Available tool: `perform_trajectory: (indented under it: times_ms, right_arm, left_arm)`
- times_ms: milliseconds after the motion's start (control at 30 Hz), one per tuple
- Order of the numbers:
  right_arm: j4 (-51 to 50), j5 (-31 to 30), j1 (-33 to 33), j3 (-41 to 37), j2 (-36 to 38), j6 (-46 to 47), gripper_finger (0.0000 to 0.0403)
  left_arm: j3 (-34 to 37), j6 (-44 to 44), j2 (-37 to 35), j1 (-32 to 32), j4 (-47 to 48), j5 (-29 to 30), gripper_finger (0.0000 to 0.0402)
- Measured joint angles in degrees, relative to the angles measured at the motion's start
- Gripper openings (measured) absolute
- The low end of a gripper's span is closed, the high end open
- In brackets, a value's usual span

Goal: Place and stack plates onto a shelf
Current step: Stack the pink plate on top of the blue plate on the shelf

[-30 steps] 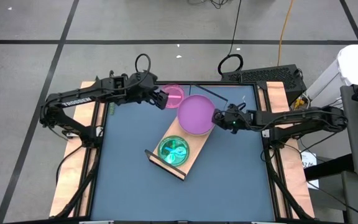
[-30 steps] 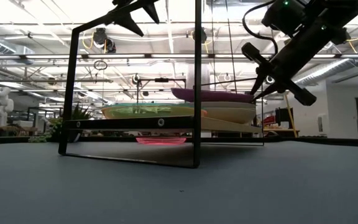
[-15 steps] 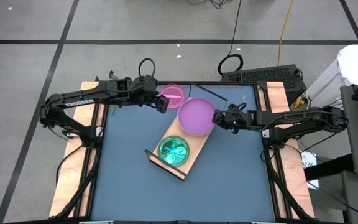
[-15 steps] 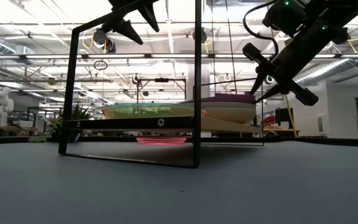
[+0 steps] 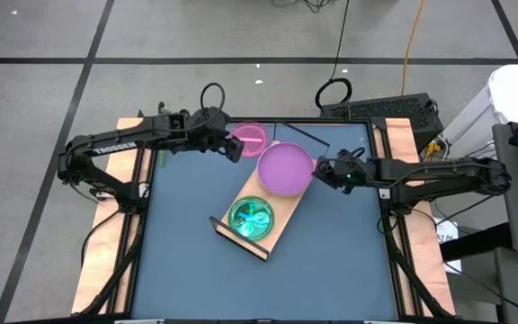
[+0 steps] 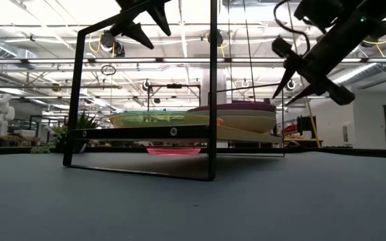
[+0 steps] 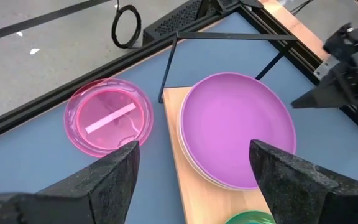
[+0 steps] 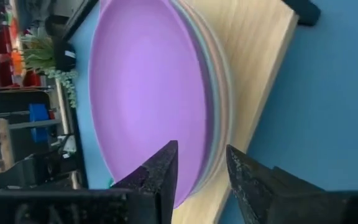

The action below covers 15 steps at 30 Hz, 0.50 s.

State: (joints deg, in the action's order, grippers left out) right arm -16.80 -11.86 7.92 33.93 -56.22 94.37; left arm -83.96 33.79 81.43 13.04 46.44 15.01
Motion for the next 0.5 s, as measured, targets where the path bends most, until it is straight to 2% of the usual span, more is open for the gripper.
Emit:
perform_trajectory:
  times_ms: [167,500]
  right_arm:
    - [0.58,-0.02,0.00,0.00,4.34,-2.27,0.0121]
    - [2.47,-0.02,-0.20,0.00,10.04,-8.44,0.0121]
  left_arm:
    - [0.00,-1.09,0.00,3.53,0.11,-2.92,0.0305]
    - [0.07,-2.60,7.40,15.46,0.18,-19.32,0.0305]
